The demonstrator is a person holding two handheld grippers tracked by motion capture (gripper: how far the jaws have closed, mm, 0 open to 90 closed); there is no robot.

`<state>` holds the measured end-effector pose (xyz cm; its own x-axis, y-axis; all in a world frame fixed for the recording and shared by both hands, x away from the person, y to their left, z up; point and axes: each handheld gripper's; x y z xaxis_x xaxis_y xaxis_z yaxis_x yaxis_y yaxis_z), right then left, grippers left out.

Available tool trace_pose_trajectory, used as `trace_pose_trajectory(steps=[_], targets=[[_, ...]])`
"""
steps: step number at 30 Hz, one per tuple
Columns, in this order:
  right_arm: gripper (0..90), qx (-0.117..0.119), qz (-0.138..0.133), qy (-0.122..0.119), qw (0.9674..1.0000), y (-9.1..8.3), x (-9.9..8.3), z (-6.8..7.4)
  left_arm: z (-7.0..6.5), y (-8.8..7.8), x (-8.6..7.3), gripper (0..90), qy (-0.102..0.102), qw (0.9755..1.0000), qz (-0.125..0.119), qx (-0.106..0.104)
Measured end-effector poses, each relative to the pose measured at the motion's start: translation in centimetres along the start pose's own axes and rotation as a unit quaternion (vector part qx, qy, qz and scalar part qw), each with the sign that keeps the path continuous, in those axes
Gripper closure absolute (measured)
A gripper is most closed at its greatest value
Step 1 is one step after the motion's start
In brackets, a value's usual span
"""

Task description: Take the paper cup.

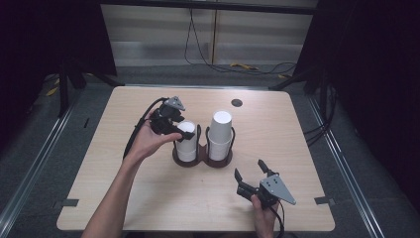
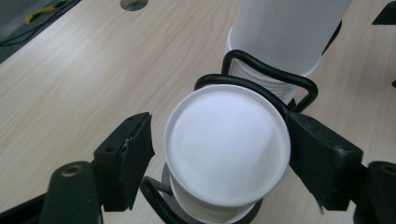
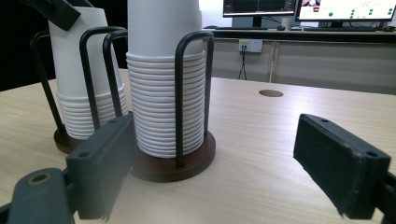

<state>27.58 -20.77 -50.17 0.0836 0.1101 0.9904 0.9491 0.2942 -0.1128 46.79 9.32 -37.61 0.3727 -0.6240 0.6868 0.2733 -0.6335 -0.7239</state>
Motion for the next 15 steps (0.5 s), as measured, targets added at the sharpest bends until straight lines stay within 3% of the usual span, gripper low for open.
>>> trace_pose_trajectory(steps=[12, 15], targets=[[13.3, 0.001, 0.000, -0.003, 1.0000, -0.01, 0.00, 0.01, -0.47, 0.56, 0.34, 24.1, 0.010, 0.9996, 0.027, 0.007], [13.3, 0.002, 0.000, -0.003, 1.0000, -0.01, 0.00, 0.01, -0.33, 0.73, 0.31, 24.4, 0.003, 0.9995, 0.029, 0.010]])
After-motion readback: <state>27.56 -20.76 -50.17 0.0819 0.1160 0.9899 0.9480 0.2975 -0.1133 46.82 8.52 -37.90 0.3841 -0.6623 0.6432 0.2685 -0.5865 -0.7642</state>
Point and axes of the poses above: each handheld gripper's, and its own axes: y roughly forward along the jaws, x roughly out of its top, z roughly to its left, and after that the axes turned 4 degrees about -y, right-handed
